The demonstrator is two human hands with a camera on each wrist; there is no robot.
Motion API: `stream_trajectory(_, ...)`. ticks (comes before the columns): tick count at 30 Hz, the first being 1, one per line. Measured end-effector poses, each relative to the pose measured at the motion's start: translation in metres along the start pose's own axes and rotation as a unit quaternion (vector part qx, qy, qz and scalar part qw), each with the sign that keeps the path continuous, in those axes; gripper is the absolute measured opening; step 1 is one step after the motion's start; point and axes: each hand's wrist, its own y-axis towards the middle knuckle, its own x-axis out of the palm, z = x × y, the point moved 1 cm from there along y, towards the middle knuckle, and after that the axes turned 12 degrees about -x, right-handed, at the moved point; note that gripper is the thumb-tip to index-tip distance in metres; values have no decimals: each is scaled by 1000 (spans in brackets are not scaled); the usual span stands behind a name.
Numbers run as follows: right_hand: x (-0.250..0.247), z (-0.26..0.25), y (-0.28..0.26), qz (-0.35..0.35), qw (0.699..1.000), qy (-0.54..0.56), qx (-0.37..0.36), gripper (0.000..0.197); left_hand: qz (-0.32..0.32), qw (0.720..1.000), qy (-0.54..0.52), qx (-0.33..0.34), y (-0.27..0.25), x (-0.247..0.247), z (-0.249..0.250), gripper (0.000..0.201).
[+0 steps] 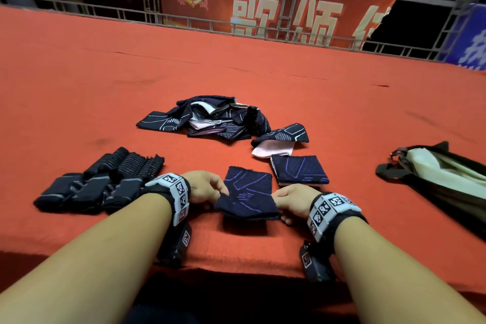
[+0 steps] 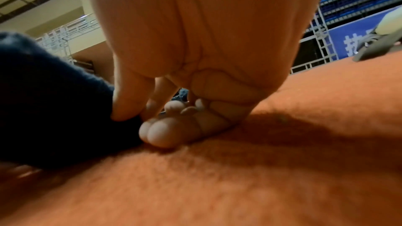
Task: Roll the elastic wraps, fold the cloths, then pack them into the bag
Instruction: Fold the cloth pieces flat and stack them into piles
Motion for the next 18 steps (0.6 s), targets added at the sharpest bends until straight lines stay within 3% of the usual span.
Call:
stream_trajectory(1,-2,1,-1,-2,1000,5,2,25,-9,1000,-6,1,0,-1,-2,8)
stream_trajectory(5,-4,4,1,30,999,21,39,26,9,999,-22,-26,1,-1,0,43)
stream_trajectory(9,0,-3,12,44,995,-23,85,23,39,997,-9,-64,-1,-2,9,40)
stream_trajectory(12,3,-9,17,56,991,-52,112,33,48,995,-9,-83,0,0,15,36)
stream_trajectory(18,9,-16,24,78,971,-196,113,43,100,983,106,-108,2,3,30,47)
